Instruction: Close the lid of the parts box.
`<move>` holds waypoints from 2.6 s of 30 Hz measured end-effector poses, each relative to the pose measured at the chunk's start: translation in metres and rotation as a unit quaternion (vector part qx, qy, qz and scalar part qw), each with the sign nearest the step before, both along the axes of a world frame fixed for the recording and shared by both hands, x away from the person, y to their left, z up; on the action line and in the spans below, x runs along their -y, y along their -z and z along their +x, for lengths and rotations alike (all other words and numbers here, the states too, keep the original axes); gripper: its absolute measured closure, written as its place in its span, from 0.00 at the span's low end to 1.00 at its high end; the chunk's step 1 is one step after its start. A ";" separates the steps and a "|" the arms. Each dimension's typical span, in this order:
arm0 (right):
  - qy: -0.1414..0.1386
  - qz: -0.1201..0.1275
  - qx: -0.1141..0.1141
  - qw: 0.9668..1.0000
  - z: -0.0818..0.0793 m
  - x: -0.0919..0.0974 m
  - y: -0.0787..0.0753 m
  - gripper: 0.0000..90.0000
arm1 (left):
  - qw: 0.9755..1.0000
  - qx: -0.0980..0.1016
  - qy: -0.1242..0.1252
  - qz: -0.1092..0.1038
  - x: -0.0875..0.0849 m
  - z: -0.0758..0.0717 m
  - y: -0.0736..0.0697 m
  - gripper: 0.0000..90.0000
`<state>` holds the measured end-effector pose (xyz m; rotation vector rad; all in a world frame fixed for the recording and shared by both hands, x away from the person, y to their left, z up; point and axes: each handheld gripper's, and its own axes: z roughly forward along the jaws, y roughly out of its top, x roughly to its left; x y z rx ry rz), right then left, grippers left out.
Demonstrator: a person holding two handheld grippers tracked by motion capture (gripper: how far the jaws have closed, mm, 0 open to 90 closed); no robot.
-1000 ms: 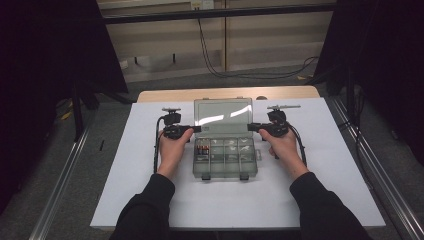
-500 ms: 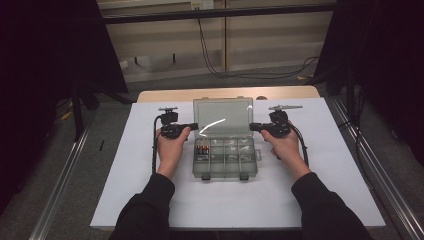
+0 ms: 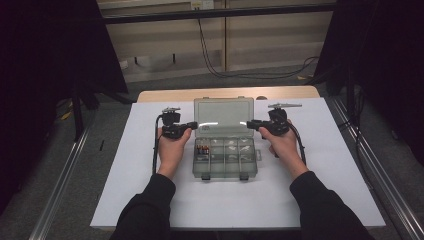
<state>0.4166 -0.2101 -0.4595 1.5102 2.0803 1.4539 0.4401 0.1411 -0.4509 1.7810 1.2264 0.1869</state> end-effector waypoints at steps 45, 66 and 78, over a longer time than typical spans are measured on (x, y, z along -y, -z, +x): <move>0.016 -0.013 0.041 0.999 0.003 0.002 -0.028 0.94 | 0.997 -0.041 -0.016 -0.062 -0.021 0.019 -0.013 1.00; 0.003 -0.011 0.066 0.998 -0.009 0.005 -0.028 0.93 | 0.994 -0.061 0.029 -0.085 -0.001 0.040 -0.009 1.00; -0.034 0.001 0.082 0.996 -0.029 0.020 -0.023 0.74 | 0.993 -0.035 0.070 -0.088 -0.007 0.025 -0.019 1.00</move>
